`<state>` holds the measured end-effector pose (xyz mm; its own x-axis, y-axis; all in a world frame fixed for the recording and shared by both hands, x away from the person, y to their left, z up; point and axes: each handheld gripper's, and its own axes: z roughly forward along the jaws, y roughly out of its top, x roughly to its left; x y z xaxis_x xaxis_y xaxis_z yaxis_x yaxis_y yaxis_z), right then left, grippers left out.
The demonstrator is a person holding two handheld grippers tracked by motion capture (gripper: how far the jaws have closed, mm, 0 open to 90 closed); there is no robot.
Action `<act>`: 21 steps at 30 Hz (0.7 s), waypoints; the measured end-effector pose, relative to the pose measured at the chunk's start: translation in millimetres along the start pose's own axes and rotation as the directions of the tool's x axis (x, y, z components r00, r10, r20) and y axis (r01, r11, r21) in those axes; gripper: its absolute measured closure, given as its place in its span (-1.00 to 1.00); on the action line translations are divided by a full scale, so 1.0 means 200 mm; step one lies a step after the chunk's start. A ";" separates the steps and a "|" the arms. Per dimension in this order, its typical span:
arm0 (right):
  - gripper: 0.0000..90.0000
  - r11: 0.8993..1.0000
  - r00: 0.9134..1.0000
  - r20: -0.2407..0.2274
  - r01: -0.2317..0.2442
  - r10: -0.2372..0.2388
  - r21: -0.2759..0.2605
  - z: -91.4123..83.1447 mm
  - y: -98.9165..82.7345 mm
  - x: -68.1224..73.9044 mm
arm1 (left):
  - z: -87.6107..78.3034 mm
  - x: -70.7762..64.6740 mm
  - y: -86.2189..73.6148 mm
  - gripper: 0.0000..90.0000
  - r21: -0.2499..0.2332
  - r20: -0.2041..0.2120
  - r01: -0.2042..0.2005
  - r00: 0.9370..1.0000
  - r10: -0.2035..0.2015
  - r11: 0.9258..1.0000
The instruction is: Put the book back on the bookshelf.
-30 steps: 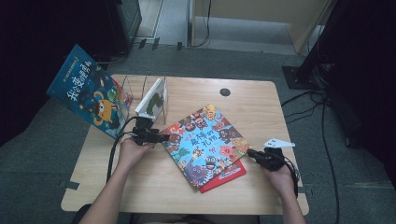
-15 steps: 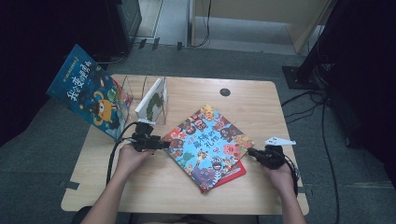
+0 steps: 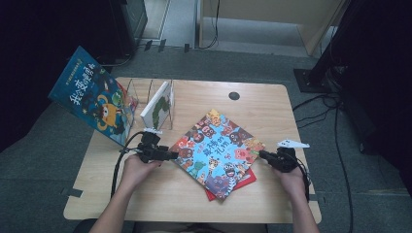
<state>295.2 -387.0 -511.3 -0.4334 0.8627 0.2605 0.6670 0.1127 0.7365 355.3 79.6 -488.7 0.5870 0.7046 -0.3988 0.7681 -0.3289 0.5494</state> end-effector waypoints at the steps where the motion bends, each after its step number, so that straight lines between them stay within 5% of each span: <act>1: 1.00 1.000 1.000 -0.001 0.003 -0.003 -0.004 0.00 0.00 0.00 | 0.00 0.01 0.01 -0.17 -0.010 -0.005 0.000 1.000 0.000 1.000; 12: 1.00 1.000 1.000 -0.005 -0.012 0.012 -0.002 0.00 0.01 -0.01 | 0.09 0.04 0.08 -0.13 0.014 -0.017 -0.016 1.000 0.017 1.000; 19: 1.00 1.000 1.000 -0.003 -0.006 0.006 -0.004 0.00 0.01 -0.01 | 0.12 0.01 0.08 -0.05 0.036 0.024 -0.018 1.000 0.017 0.999; 21: 1.00 1.000 1.000 -0.004 -0.003 0.003 -0.003 0.00 0.01 -0.01 | 0.12 -0.01 0.08 -0.10 0.038 0.002 -0.032 1.000 0.032 0.999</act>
<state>297.2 -388.5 -511.2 -0.4335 0.8612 0.2654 0.6664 0.1082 0.7377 372.0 57.7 -497.3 0.6113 0.6928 -0.3825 0.7584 -0.3750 0.5331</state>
